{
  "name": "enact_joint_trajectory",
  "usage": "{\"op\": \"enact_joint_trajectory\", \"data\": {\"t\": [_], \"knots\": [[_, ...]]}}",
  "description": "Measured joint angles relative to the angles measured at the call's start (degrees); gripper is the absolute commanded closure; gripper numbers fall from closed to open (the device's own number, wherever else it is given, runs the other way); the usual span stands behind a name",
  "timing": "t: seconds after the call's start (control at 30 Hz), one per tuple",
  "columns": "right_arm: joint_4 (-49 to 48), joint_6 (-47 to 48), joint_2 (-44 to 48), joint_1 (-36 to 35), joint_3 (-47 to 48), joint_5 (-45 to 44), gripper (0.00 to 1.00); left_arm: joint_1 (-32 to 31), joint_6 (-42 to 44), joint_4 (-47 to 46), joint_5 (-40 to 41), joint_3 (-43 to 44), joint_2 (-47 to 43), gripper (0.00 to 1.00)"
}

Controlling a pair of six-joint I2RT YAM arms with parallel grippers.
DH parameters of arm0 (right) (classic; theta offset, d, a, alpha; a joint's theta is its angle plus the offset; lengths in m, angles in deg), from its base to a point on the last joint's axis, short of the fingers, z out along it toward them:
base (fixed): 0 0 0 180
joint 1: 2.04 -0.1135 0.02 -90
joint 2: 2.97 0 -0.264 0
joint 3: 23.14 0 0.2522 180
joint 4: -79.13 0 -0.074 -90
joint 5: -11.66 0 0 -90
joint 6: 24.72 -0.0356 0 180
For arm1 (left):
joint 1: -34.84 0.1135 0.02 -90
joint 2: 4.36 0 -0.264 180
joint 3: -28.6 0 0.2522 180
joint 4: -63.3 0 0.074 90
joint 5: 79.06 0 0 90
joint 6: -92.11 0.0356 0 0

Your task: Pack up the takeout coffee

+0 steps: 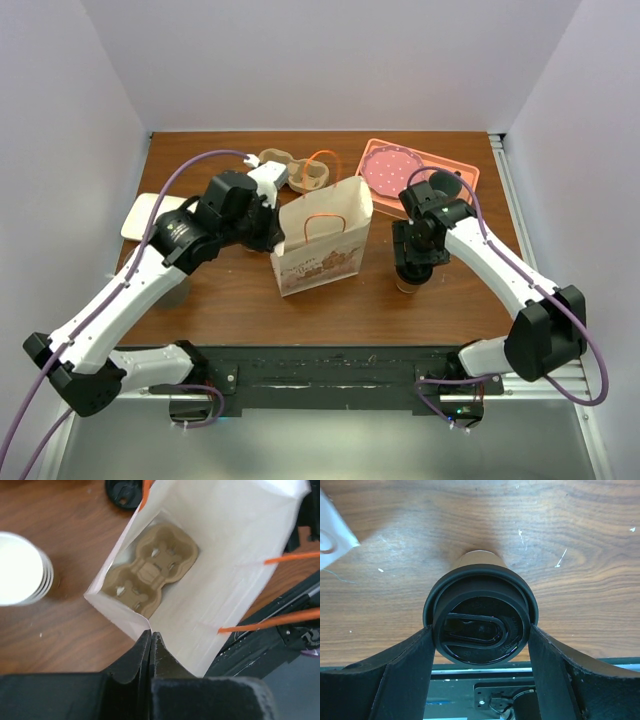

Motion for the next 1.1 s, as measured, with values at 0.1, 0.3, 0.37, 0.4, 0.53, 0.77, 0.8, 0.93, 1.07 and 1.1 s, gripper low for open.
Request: {"op": "enact_joint_trajectory", "data": {"t": [0.1, 0.3, 0.37, 0.4, 0.53, 0.77, 0.8, 0.93, 1.07, 1.1], "knots": [[0.9, 0.33, -0.04, 0.0, 1.7, -0.28, 0.54, 0.0, 4.42, -4.42, -3.56, -1.57, -1.97, 1.0], [5.88, 0.52, -1.14, 0.13, 9.4, -1.77, 0.59, 0.0, 10.36, -8.07, -6.82, -3.26, -6.23, 1.0], [8.24, 0.44, -2.05, 0.2, 14.71, -2.95, 0.59, 0.0, 11.61, -7.69, -7.32, -3.26, -5.64, 0.99], [9.01, 0.44, -2.43, 0.26, 17.03, -3.23, 0.59, 0.0, 11.82, -7.5, -7.34, -3.26, -5.16, 0.97], [11.69, 0.42, -2.97, 0.31, 26.71, -4.33, 0.6, 0.04, 12.52, -5.7, -6.84, -3.15, -1.77, 0.94], [18.36, 1.33, -5.2, 0.31, 44.57, -5.95, 0.63, 0.37, 11.89, -3.96, -5.27, -1.62, 0.68, 0.63], [18.6, 1.84, -5.75, 0.31, 47.58, -6.01, 0.63, 0.37, 11.56, -3.74, -4.85, -0.98, 1.11, 0.61], [18.86, 4.13, -8.04, 0.31, 58.45, -5.66, 0.65, 0.39, 9.4, -1.33, -1.05, 2.69, 3.82, 0.6], [19.26, 6.29, -9.2, 0.33, 64.13, -3.45, 0.66, 0.39, 5.97, 1.62, 1.97, 7.41, 6.23, 0.53], [19.41, 6.67, -9.38, 0.37, 65.22, -2.6, 0.66, 0.39, 4.98, 2.01, 2.51, 8.17, 6.45, 0.53]]}}
